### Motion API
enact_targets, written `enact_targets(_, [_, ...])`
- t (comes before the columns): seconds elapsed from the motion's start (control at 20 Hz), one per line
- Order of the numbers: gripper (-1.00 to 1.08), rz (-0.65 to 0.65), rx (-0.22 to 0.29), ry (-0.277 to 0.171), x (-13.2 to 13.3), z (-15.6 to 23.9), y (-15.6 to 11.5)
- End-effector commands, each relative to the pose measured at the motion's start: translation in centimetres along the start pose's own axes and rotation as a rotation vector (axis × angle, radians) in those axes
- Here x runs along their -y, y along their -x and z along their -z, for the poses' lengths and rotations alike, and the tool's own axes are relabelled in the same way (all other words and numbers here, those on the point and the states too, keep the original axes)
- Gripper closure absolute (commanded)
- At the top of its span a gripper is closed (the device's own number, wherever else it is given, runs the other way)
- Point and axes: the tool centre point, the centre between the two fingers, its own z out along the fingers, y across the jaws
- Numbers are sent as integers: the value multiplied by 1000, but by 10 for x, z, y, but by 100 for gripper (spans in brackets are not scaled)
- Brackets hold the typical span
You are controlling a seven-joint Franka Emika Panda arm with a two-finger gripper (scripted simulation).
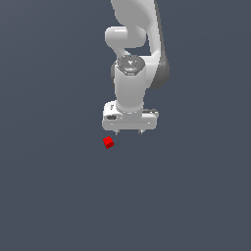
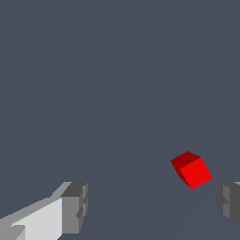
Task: Lift up the red cube by 0.2 meters.
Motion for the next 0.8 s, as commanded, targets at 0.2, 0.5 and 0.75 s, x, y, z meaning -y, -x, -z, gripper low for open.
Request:
enact_targets(0.2, [-92,9,0,0,-2,-3,1])
enact_targets(0.5, [-92,54,0,1,-10,-16,8])
enact_targets(0.75, [-92,121,-1,3,-22,-36,17])
